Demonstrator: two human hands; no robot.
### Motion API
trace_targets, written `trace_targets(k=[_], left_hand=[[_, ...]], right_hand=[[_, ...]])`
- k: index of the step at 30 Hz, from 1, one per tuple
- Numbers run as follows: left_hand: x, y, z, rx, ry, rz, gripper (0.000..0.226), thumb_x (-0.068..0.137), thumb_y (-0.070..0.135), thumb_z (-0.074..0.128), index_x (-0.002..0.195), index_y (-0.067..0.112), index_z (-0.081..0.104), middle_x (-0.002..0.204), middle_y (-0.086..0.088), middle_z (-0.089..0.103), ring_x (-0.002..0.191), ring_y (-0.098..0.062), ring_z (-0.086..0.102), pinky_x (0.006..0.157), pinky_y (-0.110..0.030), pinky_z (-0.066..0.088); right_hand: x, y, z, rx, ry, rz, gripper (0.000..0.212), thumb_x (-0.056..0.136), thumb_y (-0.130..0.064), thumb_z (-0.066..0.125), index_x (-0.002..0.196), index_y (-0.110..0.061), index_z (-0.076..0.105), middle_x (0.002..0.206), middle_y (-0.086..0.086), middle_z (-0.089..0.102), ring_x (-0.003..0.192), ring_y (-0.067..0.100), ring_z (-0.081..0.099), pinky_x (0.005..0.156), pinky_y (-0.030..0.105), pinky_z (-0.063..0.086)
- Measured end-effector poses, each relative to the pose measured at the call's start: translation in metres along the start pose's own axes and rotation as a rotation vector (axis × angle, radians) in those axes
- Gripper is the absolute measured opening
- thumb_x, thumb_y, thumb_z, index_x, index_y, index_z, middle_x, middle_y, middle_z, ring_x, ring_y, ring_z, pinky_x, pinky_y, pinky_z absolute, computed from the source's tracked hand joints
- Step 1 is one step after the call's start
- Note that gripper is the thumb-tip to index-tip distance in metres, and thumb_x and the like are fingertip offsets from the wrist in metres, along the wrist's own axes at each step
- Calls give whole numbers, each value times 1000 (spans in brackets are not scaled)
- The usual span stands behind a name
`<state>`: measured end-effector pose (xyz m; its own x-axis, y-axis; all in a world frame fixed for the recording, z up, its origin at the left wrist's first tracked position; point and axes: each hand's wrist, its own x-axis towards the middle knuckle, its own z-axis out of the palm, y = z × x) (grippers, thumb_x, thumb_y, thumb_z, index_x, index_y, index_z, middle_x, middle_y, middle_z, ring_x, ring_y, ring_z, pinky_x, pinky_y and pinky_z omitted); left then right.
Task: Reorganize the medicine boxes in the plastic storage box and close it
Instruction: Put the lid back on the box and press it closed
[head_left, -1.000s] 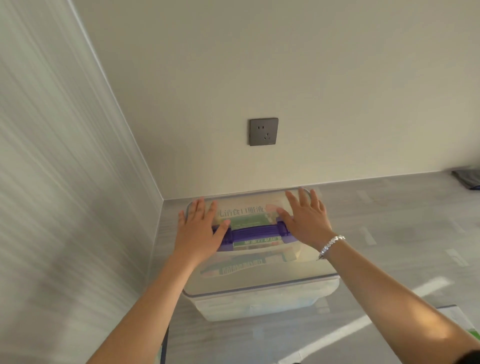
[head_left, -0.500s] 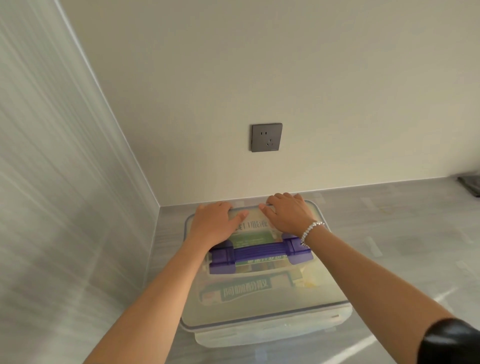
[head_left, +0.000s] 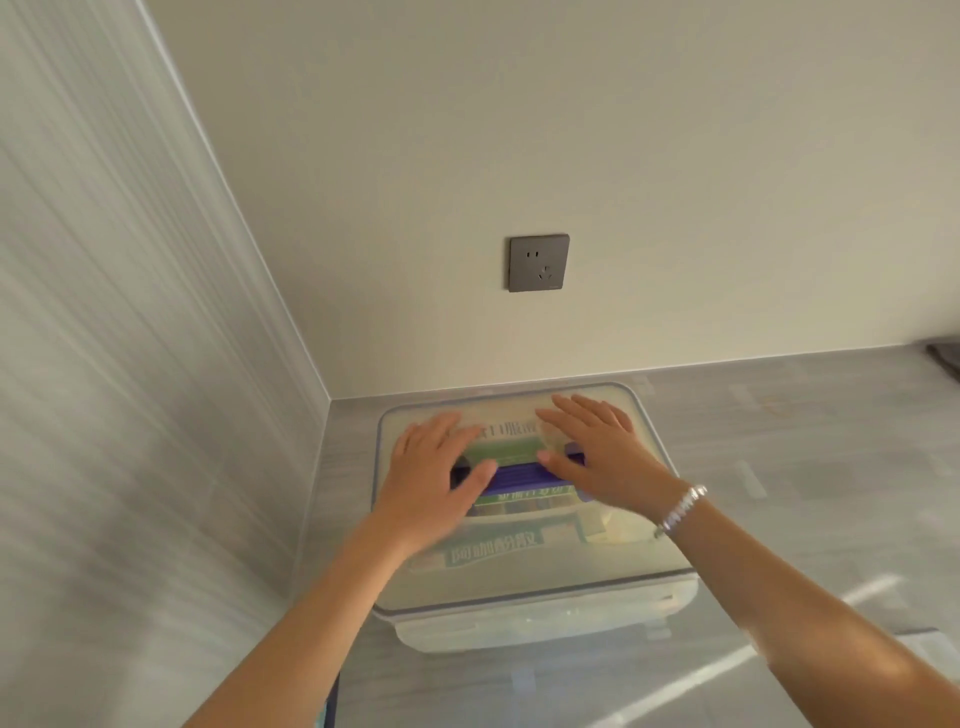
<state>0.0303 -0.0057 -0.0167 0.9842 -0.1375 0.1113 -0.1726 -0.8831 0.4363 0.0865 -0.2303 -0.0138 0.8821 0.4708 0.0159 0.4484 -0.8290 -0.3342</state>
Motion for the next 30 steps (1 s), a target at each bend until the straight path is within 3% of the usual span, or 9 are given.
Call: trace_targets(k=[4, 7, 11, 15, 17, 21, 27, 30], left_hand=[[-75, 6, 1, 75, 5, -24, 86, 74, 81, 22, 146, 33, 23, 157, 10, 4, 144, -4, -5, 117, -29, -7], [-99, 10, 0, 139, -59, 43, 93, 67, 88, 23, 145, 40, 7, 155, 12, -9, 144, -7, -16, 116, -30, -11], [-102, 18, 0, 250, -10, 92, 90, 68, 84, 32, 143, 37, 17, 155, 5, 12, 146, -23, 3, 118, -43, 5], [-101, 21, 1, 308, 12, 117, 88, 68, 82, 37, 140, 32, 34, 146, -3, 43, 140, -33, 28, 112, -53, 24], [-101, 22, 3, 333, 32, 114, 86, 68, 79, 40, 137, 28, 45, 138, -6, 53, 136, -34, 36, 109, -53, 28], [-101, 22, 6, 372, 67, 129, 82, 71, 76, 41, 132, 22, 54, 131, -10, 59, 131, -36, 43, 106, -54, 32], [-100, 19, 12, 406, 119, 161, 74, 74, 70, 47, 129, 20, 57, 126, -13, 62, 126, -37, 49, 103, -51, 38], [-101, 18, 12, 394, 103, 148, 74, 75, 70, 48, 130, 22, 55, 128, -12, 61, 127, -36, 48, 104, -50, 38]], right_hand=[[-70, -3, 2, -40, 20, 9, 83, 73, -79, 23, 143, -35, 25, 155, -8, 13, 144, 11, 3, 116, 31, 0], [-99, -2, 1, -52, -57, -36, 92, 61, -91, 21, 141, -47, 13, 154, -10, 1, 140, 2, -13, 115, 28, -7], [-107, -5, 2, -165, -75, -67, 91, 53, -93, 24, 132, -59, -6, 152, -11, -6, 142, 10, -16, 115, 32, -8], [-107, -8, 1, -169, -48, -74, 94, 53, -93, 25, 138, -53, 14, 153, -14, 23, 145, 17, 2, 117, 36, -1], [-107, -11, 2, -192, -47, -65, 93, 54, -91, 22, 138, -53, 15, 150, -14, 28, 145, 18, 5, 118, 37, 0], [-109, -12, 5, -238, -24, -74, 92, 59, -88, 15, 141, -47, 19, 149, -8, 32, 145, 22, 9, 118, 41, 3], [-109, -14, 7, -321, 26, -103, 79, 71, -78, 31, 138, -36, 38, 137, 1, 50, 137, 32, 33, 111, 51, 25], [-110, -14, 7, -377, 18, -105, 77, 74, -77, 27, 137, -33, 40, 134, 3, 54, 133, 34, 40, 107, 52, 33]])
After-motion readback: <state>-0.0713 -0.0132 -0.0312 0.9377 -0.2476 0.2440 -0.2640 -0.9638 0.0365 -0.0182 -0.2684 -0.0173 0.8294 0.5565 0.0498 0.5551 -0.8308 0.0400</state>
